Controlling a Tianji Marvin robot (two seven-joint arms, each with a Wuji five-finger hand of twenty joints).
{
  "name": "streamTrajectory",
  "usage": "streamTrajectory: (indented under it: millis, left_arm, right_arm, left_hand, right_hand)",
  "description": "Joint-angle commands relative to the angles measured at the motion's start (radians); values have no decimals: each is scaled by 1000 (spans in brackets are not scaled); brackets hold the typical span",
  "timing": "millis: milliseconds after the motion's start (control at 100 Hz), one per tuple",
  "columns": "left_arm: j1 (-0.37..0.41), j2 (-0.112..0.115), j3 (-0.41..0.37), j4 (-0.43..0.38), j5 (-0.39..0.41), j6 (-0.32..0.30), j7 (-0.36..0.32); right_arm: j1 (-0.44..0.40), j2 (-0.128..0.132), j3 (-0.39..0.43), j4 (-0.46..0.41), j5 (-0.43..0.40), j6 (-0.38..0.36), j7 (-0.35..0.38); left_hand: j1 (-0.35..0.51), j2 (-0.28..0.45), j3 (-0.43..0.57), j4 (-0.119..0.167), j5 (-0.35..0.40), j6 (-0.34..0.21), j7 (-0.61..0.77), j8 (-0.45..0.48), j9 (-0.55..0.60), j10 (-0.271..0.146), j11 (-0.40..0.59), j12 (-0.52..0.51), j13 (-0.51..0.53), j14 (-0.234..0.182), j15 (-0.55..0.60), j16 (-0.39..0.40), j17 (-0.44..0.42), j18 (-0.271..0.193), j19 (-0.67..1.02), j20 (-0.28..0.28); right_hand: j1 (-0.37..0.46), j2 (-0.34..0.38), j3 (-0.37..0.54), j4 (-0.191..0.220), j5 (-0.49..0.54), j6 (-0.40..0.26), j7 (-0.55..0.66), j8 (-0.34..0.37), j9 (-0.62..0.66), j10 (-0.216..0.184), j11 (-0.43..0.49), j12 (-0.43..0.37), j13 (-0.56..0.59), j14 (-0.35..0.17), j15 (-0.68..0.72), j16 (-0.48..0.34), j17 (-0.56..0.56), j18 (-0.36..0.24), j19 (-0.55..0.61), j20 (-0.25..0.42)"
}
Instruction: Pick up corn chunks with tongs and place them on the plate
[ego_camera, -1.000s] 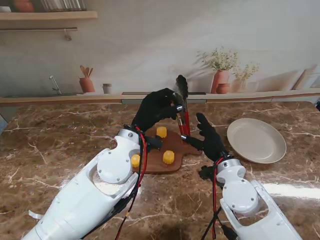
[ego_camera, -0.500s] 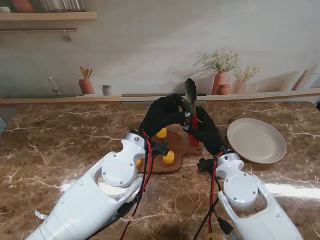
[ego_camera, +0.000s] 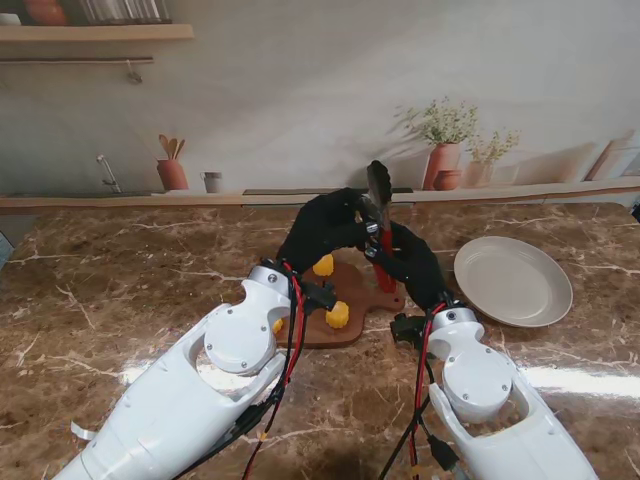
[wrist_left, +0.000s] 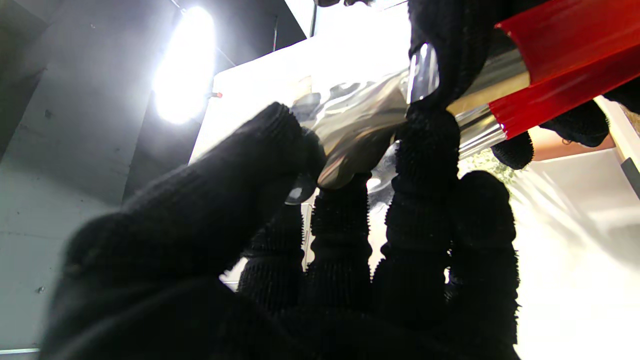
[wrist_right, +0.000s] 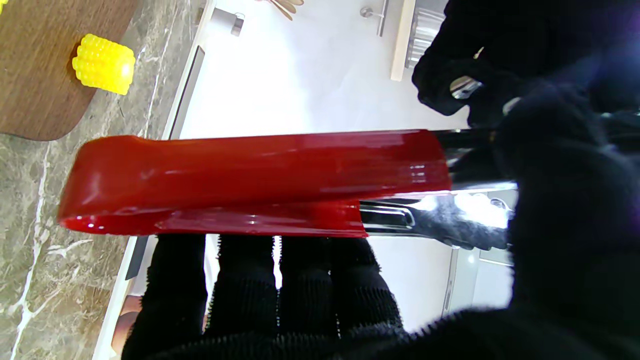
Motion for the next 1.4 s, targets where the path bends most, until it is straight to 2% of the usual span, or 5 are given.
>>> streamTrajectory:
  millis: [0, 250, 410, 1020, 1390]
  left_arm:
    - [9, -5, -3, -5, 4, 15, 6]
    - [17, -9, -17, -3, 9, 37, 29]
    - [19, -13, -21, 1, 9, 46, 47]
    - [28, -26, -31, -15, 10, 117, 94]
    - [30, -21, -38, -14, 18, 117, 85]
  right_arm:
    - [-11, -8, 1, 1, -5, -11, 3]
    - [-22, -14, 0, 6, -1, -43, -27]
    - [-21, -22, -4, 8, -8, -51, -64]
    - [-20, -4, 0, 31, -112, -95, -33]
    - [-25, -14, -3, 19, -80, -70, -63]
  left_hand:
    - [72, 62, 35, 16, 74, -110, 59, 46, 32, -5, 12, 9, -8, 30, 16, 2, -15, -22, 8, 20]
    - [74, 65, 31, 15, 70, -107, 60, 44, 29, -4, 14, 8, -12, 33, 18, 5, -21, -22, 8, 26]
    - [75, 63, 33, 16, 68, -106, 61, 41, 29, -3, 15, 6, -16, 32, 17, 6, -24, -22, 6, 28]
    - [70, 49, 55, 17, 75, -95, 66, 26, 36, 7, 25, -4, -8, 39, 27, 8, -14, -13, 16, 41]
    - [67, 52, 57, 13, 70, -96, 66, 22, 32, 7, 27, -8, -15, 40, 27, 6, -23, -14, 13, 45]
  right_hand:
    - [33, 20, -4, -32, 66, -80, 46, 30, 35, -84, 54, 51, -1, -65, 41, 37, -1, -21, 29, 33]
    - [50, 15, -3, -29, 163, -168, 108, 116, -79, -27, -203, -146, -144, -60, -114, -90, -41, -38, 13, 75]
    - [77, 4, 1, -31, 122, -123, 10, 46, 28, -18, -220, -271, 57, -16, -129, -159, 115, -15, 93, 70]
    - [142, -25, -31, -54, -11, 41, -84, -152, 77, 1, -142, -271, 296, -40, 49, -29, 389, -30, 409, -76]
    - [126, -3, -13, -66, 120, -57, 83, -99, 195, -38, -96, -251, 302, -58, 77, -14, 363, -37, 488, -81]
